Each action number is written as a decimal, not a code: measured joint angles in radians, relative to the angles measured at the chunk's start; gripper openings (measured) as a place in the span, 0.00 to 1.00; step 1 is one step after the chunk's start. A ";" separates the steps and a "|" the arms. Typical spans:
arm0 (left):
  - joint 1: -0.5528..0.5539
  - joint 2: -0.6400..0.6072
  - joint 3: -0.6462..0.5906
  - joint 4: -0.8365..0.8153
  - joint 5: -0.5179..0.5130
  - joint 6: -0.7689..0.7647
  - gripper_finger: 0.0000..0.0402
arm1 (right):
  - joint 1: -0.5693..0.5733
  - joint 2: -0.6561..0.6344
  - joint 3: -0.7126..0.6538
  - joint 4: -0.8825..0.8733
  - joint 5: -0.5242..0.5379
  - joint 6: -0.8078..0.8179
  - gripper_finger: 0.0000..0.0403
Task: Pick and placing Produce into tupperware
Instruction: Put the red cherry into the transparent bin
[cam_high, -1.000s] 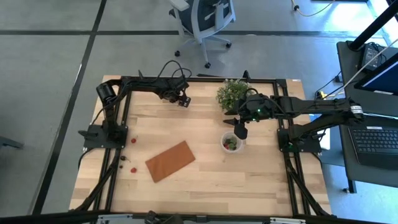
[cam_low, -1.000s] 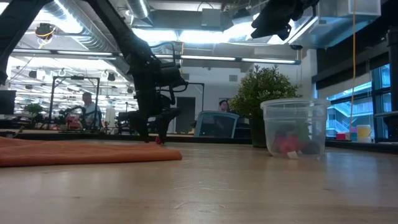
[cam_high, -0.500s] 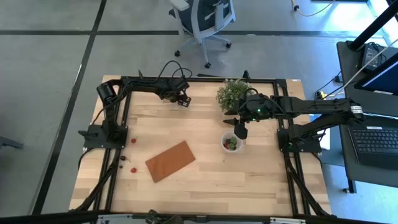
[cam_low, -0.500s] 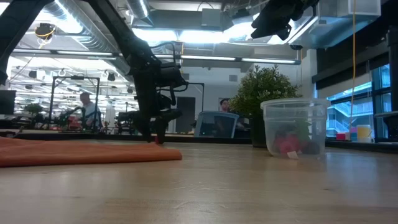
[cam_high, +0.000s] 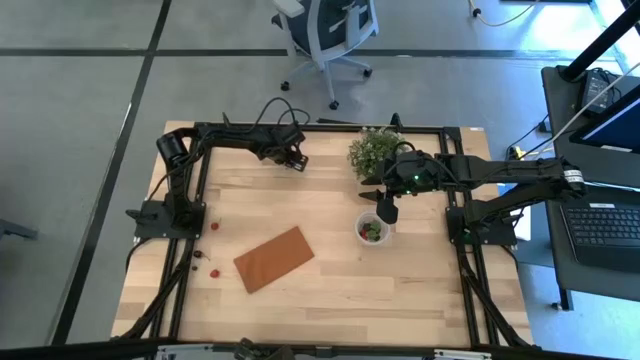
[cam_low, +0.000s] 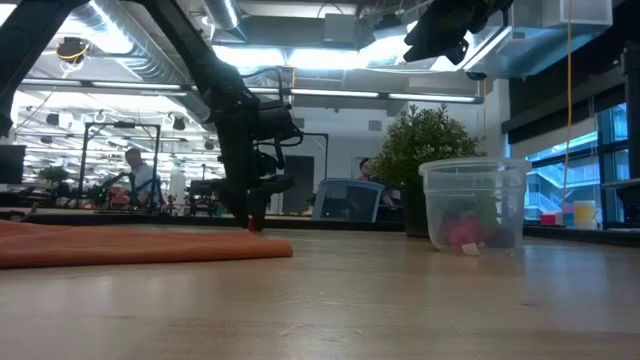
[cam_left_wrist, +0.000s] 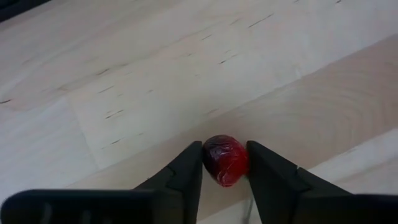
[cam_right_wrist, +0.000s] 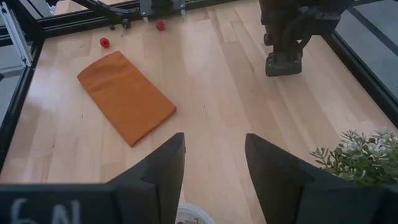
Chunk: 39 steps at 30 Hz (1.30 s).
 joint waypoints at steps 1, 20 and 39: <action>-0.003 0.000 0.000 0.001 -0.001 0.000 0.26 | 0.000 0.000 0.000 0.000 0.000 0.001 0.42; -0.188 -0.326 -0.003 0.105 0.158 0.301 0.21 | 0.001 0.000 0.000 0.016 -0.013 -0.049 0.42; -0.444 -0.476 0.000 0.520 0.190 0.059 0.20 | 0.078 0.000 0.000 0.323 0.153 -0.790 0.42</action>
